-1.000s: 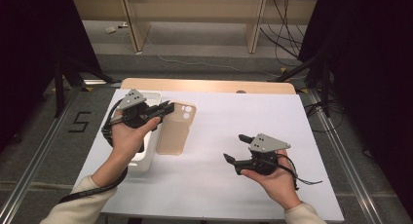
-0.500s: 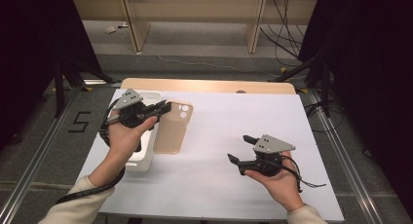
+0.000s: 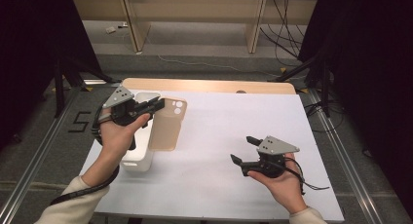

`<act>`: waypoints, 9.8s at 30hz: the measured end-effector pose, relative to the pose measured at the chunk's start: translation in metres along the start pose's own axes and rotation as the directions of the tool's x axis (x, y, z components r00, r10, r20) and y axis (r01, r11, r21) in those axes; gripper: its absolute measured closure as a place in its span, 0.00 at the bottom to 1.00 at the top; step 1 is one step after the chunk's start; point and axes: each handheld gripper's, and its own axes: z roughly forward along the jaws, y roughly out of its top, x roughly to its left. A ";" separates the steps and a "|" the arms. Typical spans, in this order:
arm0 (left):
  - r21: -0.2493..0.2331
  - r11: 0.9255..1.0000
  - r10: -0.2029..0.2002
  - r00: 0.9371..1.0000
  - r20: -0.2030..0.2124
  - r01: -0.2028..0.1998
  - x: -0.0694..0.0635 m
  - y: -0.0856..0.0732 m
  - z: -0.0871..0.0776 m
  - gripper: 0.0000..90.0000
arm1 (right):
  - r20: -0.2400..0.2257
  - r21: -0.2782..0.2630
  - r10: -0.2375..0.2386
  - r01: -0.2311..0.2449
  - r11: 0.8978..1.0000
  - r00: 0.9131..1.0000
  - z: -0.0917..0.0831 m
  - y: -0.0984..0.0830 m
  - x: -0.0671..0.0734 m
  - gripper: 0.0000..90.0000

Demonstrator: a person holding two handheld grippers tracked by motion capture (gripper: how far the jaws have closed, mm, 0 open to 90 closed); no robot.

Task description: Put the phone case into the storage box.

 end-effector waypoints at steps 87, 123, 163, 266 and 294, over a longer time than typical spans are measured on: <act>-0.107 0.994 -0.009 0.994 -0.110 -0.002 0.075 0.030 -0.022 0.90 | 0.024 -0.045 0.065 -0.064 0.997 0.998 -0.003 -0.009 -0.004 0.23; -0.123 0.992 0.007 0.993 -0.121 -0.022 0.101 0.028 -0.008 0.90 | 0.022 -0.004 0.082 -0.082 0.997 0.996 -0.004 -0.010 -0.003 0.24; -0.112 0.994 -0.003 0.988 -0.157 -0.015 0.114 0.025 0.008 0.90 | 0.025 -0.042 0.097 -0.095 0.995 0.995 -0.014 -0.011 -0.006 0.20; 0.009 0.957 0.285 0.939 -0.193 -0.289 0.160 0.015 0.045 0.90 | 0.033 -0.073 0.108 -0.105 0.992 0.994 -0.020 -0.017 -0.008 0.17; 0.039 0.974 0.227 0.948 -0.221 -0.224 0.158 0.005 0.057 0.90 | 0.014 -0.076 0.134 -0.132 0.988 0.991 -0.019 -0.018 -0.007 0.17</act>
